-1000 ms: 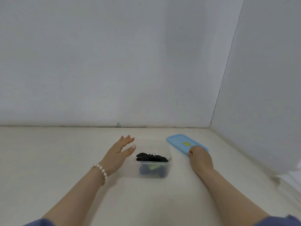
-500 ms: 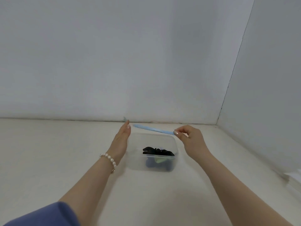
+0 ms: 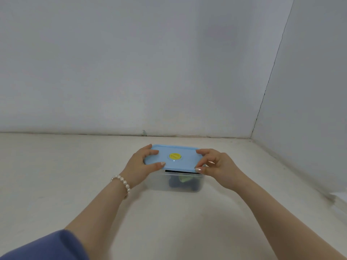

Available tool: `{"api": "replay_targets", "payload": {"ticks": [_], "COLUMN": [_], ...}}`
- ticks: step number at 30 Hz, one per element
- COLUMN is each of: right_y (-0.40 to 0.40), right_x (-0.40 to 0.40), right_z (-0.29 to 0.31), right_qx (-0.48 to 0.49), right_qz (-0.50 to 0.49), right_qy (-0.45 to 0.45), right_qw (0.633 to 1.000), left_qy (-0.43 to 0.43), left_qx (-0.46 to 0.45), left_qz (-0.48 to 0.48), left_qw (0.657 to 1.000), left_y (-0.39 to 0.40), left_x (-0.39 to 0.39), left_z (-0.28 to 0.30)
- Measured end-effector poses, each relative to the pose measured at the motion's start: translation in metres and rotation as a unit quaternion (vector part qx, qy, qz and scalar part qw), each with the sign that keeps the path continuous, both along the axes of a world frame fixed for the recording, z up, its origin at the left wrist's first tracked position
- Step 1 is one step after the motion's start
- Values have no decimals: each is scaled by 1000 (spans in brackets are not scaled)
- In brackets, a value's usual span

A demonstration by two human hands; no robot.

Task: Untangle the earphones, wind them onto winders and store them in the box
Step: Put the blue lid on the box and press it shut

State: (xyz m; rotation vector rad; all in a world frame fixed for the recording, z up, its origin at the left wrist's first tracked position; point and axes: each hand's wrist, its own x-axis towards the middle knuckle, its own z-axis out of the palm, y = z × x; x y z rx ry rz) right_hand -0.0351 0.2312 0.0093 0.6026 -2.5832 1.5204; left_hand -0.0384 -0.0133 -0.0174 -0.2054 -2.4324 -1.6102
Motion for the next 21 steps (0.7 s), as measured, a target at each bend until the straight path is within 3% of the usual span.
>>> {"api": "replay_targets", "payload": {"ticks": [4, 7, 12, 18, 21], "right_y": [5, 8, 9, 14, 17], "right_x": [0, 0, 0, -2, -5], "right_z": [0, 0, 0, -1, -6], "right_qx": [-29, -42, 18, 76, 34], "right_qz": [9, 10, -14, -27, -38], "right_qy": [-24, -44, -32, -11, -16], "right_qw": [999, 998, 999, 997, 999], "left_qy": [-11, -12, 25, 42, 47], "left_qx": [-4, -86, -181, -217, -234], "left_qz": [-17, -24, -17, -9, -8], "left_qw": [1000, 996, 983, 975, 971], "left_y": [-6, -13, -19, -18, -16], "left_x": [3, 7, 14, 19, 21], "left_z": [3, 6, 6, 1, -2]}}
